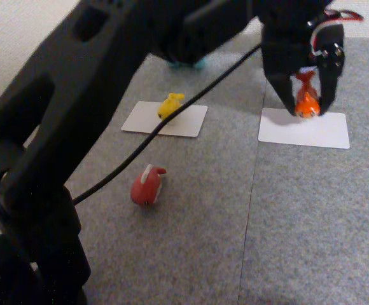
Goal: Wooper wants to eat egg sudhi, and Goomy wants to eat shrimp sushi
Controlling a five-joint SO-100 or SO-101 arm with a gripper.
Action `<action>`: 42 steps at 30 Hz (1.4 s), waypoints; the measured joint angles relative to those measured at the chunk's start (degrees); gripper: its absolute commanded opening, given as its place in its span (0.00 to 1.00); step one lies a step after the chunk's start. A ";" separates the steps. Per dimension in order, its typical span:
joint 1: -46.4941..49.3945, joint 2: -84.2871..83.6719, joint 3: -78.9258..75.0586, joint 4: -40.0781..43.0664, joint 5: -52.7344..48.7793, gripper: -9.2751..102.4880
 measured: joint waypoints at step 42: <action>-7.03 15.47 -0.70 15.47 11.43 0.33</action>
